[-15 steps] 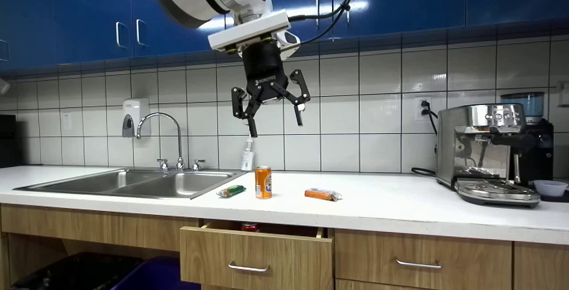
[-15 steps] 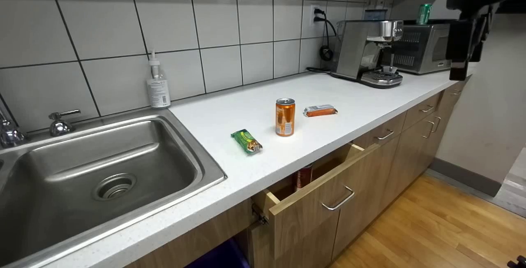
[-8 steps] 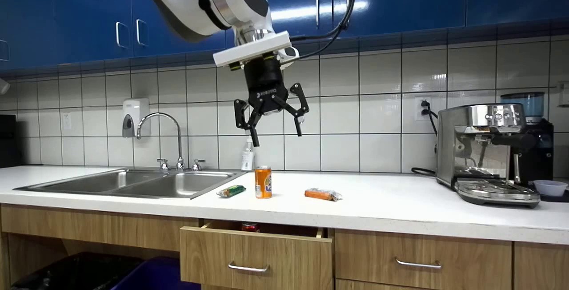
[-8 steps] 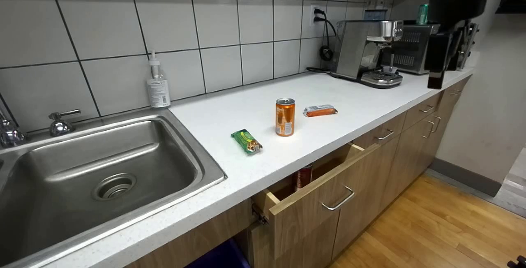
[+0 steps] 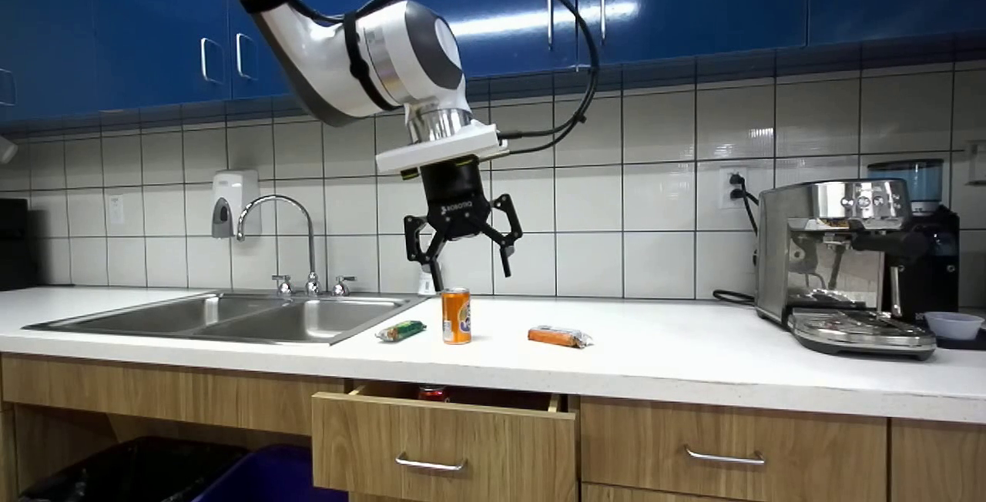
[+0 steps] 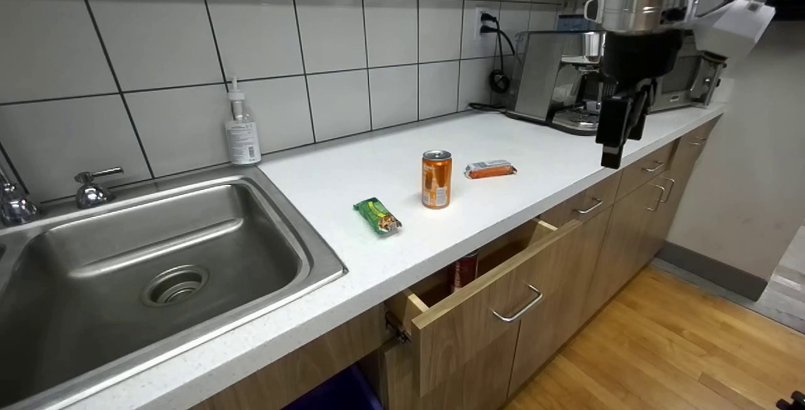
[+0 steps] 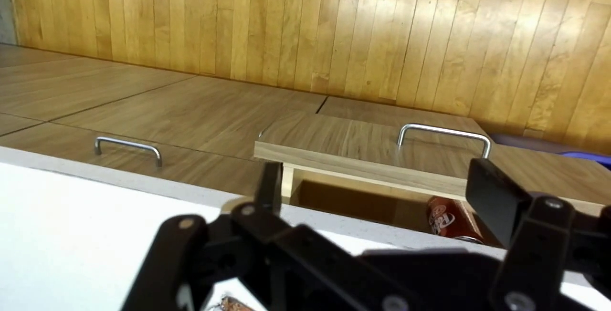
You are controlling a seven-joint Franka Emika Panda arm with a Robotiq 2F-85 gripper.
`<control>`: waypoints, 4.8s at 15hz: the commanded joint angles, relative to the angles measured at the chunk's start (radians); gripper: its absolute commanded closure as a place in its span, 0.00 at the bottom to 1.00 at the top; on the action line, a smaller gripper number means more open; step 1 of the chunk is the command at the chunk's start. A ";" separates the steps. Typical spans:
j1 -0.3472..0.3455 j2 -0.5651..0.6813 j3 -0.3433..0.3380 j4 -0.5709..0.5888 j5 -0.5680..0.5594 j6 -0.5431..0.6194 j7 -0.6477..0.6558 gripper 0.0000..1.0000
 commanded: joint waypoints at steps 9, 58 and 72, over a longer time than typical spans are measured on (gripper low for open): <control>0.007 0.182 0.001 0.041 0.158 0.231 -0.043 0.00; 0.043 0.523 0.103 0.130 0.201 0.545 0.026 0.00; 0.037 0.588 0.106 0.105 0.244 0.658 0.054 0.00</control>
